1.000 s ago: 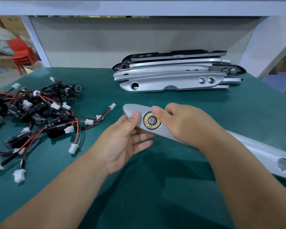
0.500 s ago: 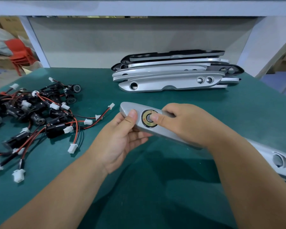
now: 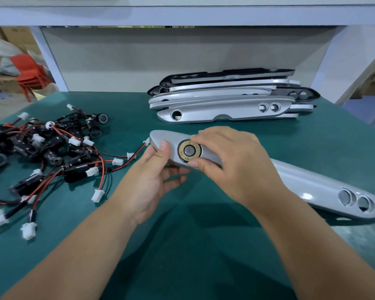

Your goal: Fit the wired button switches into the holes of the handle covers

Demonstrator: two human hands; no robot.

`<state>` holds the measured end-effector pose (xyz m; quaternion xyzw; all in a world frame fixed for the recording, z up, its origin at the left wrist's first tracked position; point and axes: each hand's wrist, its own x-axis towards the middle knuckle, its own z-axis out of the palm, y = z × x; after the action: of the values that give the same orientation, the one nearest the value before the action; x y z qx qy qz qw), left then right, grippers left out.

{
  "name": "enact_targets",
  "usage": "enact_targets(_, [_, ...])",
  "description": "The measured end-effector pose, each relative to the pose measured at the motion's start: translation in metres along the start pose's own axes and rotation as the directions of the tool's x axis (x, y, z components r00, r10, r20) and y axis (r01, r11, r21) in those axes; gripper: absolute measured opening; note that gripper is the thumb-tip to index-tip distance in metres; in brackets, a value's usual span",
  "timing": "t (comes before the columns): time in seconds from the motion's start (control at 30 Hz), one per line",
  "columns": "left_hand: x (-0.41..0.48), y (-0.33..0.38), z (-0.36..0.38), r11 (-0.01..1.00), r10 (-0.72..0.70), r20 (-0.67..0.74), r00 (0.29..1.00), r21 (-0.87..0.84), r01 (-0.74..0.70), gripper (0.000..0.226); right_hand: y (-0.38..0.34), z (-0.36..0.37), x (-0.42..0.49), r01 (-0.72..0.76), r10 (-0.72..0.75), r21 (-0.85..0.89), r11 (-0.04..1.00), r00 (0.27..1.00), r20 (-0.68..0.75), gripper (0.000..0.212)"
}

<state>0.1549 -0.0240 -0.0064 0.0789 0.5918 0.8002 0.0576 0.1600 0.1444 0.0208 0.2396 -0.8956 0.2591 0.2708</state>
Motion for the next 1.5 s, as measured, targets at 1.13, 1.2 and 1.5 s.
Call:
enact_targets(1.13, [-0.002,-0.012,0.003,0.947,0.063,-0.19,0.98,0.321,0.001,0.036,0.017,0.002,-0.004,-0.223,0.326,-0.343,0.913,0.902,0.282,0.069])
enact_targets(1.2, [-0.003,-0.013,0.004,0.927,0.087,-0.204,0.975,0.376,-0.004,0.028,0.015,0.004,-0.004,-0.224,0.32,-0.323,0.92,0.903,0.287,0.065])
enact_targets(1.5, [-0.005,-0.005,0.007,0.838,0.176,-0.176,0.969,0.544,-0.053,0.031,0.011,0.006,-0.001,-0.254,0.319,-0.35,0.902,0.937,0.141,0.061])
